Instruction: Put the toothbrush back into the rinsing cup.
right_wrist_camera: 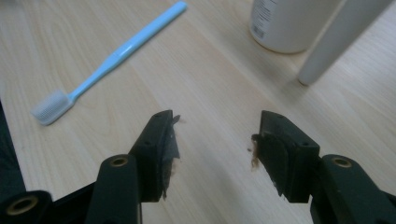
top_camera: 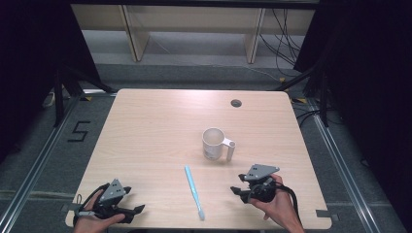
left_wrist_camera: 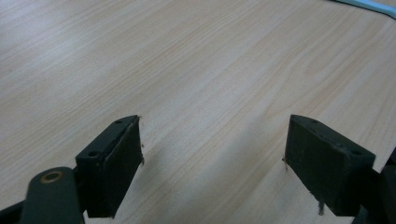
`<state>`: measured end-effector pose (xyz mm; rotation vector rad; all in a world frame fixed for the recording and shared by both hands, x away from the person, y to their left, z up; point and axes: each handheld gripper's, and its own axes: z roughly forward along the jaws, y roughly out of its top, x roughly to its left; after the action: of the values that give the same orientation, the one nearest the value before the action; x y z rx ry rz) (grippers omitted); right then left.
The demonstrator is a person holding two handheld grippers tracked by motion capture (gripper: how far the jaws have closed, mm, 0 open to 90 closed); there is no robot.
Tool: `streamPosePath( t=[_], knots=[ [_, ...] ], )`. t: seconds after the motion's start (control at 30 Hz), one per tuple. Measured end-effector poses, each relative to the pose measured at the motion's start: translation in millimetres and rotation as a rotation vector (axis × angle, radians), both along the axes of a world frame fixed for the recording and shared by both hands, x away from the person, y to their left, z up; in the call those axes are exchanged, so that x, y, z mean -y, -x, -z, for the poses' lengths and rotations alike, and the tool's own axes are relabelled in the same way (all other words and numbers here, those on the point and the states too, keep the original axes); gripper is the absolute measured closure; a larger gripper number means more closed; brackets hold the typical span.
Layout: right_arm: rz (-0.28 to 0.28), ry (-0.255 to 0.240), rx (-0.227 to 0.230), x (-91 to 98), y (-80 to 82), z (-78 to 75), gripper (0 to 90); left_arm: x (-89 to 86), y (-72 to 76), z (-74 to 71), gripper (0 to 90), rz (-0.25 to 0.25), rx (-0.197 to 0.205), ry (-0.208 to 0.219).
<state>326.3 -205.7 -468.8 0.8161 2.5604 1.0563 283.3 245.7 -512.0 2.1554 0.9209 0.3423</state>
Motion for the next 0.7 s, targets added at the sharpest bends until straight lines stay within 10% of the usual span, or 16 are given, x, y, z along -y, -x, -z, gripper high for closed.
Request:
streamPosePath(
  t=[0.7],
  knots=[
    [-0.198, -0.002, -0.018, -67.0, -11.1, -5.9, 60.2, -2.9, -1.0, -1.6, 18.3, 0.004, 0.0, -0.021]
  ],
)
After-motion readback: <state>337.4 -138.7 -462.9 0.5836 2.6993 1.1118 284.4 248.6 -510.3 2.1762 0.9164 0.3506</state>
